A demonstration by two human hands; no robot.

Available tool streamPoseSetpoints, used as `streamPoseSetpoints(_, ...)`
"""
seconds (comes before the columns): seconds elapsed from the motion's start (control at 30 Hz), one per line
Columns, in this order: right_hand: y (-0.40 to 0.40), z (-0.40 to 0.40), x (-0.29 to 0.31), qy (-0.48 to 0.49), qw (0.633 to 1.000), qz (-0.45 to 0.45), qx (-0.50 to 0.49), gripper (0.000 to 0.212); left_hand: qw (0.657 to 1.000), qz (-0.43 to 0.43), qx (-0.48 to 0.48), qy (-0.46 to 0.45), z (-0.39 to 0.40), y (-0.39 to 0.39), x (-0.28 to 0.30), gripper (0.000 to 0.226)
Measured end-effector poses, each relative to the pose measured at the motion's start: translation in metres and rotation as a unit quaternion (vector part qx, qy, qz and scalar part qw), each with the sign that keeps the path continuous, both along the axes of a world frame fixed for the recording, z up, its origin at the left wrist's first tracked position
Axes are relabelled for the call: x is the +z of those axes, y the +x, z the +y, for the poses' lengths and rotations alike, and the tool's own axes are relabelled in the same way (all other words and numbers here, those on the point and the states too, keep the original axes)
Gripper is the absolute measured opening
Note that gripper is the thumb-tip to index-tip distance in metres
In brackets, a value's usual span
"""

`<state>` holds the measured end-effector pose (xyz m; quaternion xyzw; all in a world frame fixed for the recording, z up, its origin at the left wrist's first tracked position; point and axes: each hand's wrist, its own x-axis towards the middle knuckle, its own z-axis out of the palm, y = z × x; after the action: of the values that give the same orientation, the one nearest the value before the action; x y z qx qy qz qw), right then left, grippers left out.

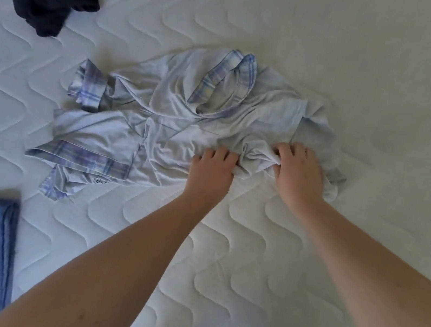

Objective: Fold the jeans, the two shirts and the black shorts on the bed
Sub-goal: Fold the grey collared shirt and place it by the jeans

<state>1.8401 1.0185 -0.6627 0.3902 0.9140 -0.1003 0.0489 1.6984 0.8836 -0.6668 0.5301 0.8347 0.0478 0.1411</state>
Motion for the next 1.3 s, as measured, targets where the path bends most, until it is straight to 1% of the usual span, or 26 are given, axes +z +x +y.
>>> streamPoseSetpoints(0.07,0.002,-0.005,0.002,-0.030,0.999,0.024,0.015,0.019,0.998,-0.058,0.021,-0.022,-0.004,0.004,0.006,0.023)
streamPoseSetpoints(0.13,0.009,-0.017,0.003,-0.077,0.996,0.039,0.015,0.016,0.992,-0.116,0.033,-0.023,-0.017,0.011,0.010,0.019)
streamPoseSetpoints(0.2,0.020,-0.034,0.007,-0.098,0.993,0.062,0.015,0.015,0.985,-0.170,0.040,-0.008,-0.038,0.020,0.017,0.011)
streamPoseSetpoints(0.27,0.033,-0.054,0.016,-0.104,0.992,0.072,0.017,0.019,0.979,-0.200,0.044,0.002,-0.063,0.030,0.024,0.010)
streamPoseSetpoints(0.4,0.060,-0.093,0.045,-0.133,0.988,0.077,0.022,0.024,0.976,-0.210,0.059,0.010,-0.111,0.049,0.052,0.019)
streamPoseSetpoints(0.5,0.078,-0.117,0.077,-0.163,0.982,0.093,0.023,0.022,0.971,-0.222,0.085,0.011,-0.129,0.059,0.092,0.011)
streamPoseSetpoints(0.53,0.082,-0.123,0.090,-0.188,0.977,0.097,0.011,0.020,0.971,-0.221,0.093,0.014,-0.132,0.062,0.108,0.011)
streamPoseSetpoints(0.63,0.088,-0.136,0.132,-0.276,0.953,0.107,-0.068,0.019,0.959,-0.236,0.158,0.023,-0.136,0.064,0.155,0.024)
streamPoseSetpoints(0.7,0.091,-0.139,0.162,-0.299,0.942,0.128,-0.083,0.018,0.954,-0.238,0.174,0.054,-0.140,0.062,0.186,0.027)
streamPoseSetpoints(0.83,0.090,-0.138,0.229,-0.335,0.921,0.174,-0.096,0.017,0.958,-0.205,0.160,0.120,-0.149,0.054,0.245,0.027)
streamPoseSetpoints(0.93,0.083,-0.135,0.281,-0.357,0.911,0.194,-0.072,0.018,0.945,-0.208,0.191,0.165,-0.155,0.049,0.294,0.024)
streamPoseSetpoints(1.0,0.078,-0.136,0.313,-0.399,0.888,0.219,-0.070,0.019,0.933,-0.215,0.215,0.195,-0.159,0.049,0.326,0.019)
streamPoseSetpoints(1.1,0.070,-0.144,0.353,-0.503,0.815,0.272,-0.099,0.019,0.909,-0.244,0.258,0.220,-0.166,0.048,0.363,0.015)
streamPoseSetpoints(1.13,0.068,-0.148,0.364,-0.524,0.797,0.283,-0.103,0.021,0.905,-0.251,0.265,0.220,-0.170,0.048,0.371,0.016)
streamPoseSetpoints(1.23,0.058,-0.159,0.386,-0.587,0.738,0.309,-0.125,0.022,0.909,-0.236,0.257,0.227,-0.177,0.047,0.384,0.023)
streamPoseSetpoints(1.3,0.053,-0.171,0.397,-0.619,0.702,0.317,-0.155,0.023,0.904,-0.231,0.264,0.246,-0.183,0.054,0.389,0.023)
